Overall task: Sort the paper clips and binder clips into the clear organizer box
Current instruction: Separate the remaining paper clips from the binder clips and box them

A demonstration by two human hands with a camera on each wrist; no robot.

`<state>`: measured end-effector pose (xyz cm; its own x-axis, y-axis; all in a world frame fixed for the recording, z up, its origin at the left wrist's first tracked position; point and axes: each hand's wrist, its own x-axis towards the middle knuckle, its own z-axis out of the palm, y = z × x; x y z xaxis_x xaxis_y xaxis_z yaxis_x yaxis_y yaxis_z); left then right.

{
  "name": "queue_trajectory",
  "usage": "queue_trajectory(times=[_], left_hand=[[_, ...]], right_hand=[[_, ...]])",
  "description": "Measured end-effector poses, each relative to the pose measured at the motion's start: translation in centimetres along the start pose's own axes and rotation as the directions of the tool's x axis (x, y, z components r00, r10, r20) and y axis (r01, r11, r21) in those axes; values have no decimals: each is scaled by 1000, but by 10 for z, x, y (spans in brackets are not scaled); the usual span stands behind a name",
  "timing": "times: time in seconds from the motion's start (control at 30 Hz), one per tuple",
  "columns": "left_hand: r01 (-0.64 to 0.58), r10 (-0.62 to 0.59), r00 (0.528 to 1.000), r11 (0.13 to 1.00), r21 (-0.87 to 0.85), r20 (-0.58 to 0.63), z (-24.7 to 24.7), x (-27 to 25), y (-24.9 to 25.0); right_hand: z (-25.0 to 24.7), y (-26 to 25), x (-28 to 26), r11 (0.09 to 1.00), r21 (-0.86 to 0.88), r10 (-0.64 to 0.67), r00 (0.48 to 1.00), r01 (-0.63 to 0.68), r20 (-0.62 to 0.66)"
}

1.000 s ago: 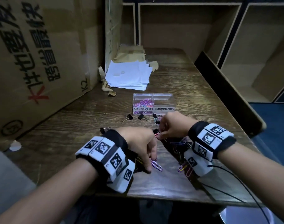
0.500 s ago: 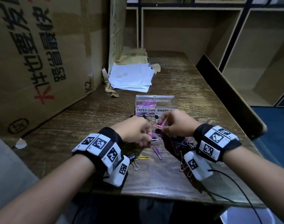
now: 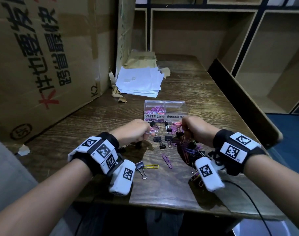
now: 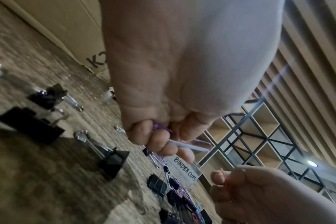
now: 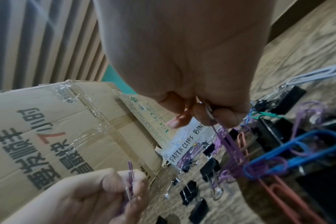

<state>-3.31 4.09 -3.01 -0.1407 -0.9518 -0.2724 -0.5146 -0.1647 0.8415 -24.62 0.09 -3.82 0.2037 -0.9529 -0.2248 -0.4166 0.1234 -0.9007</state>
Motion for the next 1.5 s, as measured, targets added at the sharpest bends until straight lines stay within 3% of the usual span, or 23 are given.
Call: queue_trajectory(times=[0.17, 0.27, 0.37, 0.47, 0.6, 0.77, 0.93, 1.03, 1.13, 1.2, 1.27, 1.33, 1.4, 1.5], left_hand=[[119, -102, 991, 971, -208, 87, 4, 3, 7], [86, -84, 996, 954, -286, 20, 1, 13, 14], [42, -81, 991, 943, -329, -107, -7, 30, 25], [-14, -55, 975, 952, -307, -214, -17, 54, 39], [-77, 4, 958, 967, -242, -287, -23, 86, 49], [-110, 83, 937, 992, -62, -339, -16, 101, 47], [-199, 241, 897, 969, 148, -372, -14, 78, 56], [-208, 268, 901, 957, 203, -341, -17, 64, 53], [-191, 265, 951, 909, 372, -161, -21, 42, 50], [-214, 226, 973, 805, 553, 49, -20, 27, 47], [-256, 105, 960, 698, 668, 258, -17, 12, 43], [-247, -53, 922, 682, 688, 383, -11, -1, 38], [-240, -111, 907, 657, 714, 407, -3, -10, 30], [-261, -2, 946, 592, 763, 324, 11, -18, 13]], right_hand=[[10, -3, 2, 984, 166, 53, 996, -65, 75], [12, -20, 5, 957, 284, 34, 993, -65, 111], [13, -44, 20, 881, 472, -34, 999, 15, 30], [16, -69, 46, 780, 622, -43, 997, 73, -63], [26, -91, 84, 749, 655, 6, 987, 104, -163], [38, -81, 108, 751, 655, -38, 996, 84, -84], [28, -63, 103, 815, 558, -153, 987, 157, -53], [13, -58, 93, 856, 477, -186, 979, 201, -78], [-6, -48, 70, 953, 226, -201, 979, 202, -31], [-19, -39, 52, 979, -100, -174, 984, 177, 44], [-28, -28, 38, 856, -489, -112, 983, 168, 143], [-31, -17, 27, 688, -703, -32, 975, 180, 219], [-29, -7, 18, 635, -751, -1, 972, 182, 234], [-21, 4, 8, 629, -744, -66, 969, 226, 238]])
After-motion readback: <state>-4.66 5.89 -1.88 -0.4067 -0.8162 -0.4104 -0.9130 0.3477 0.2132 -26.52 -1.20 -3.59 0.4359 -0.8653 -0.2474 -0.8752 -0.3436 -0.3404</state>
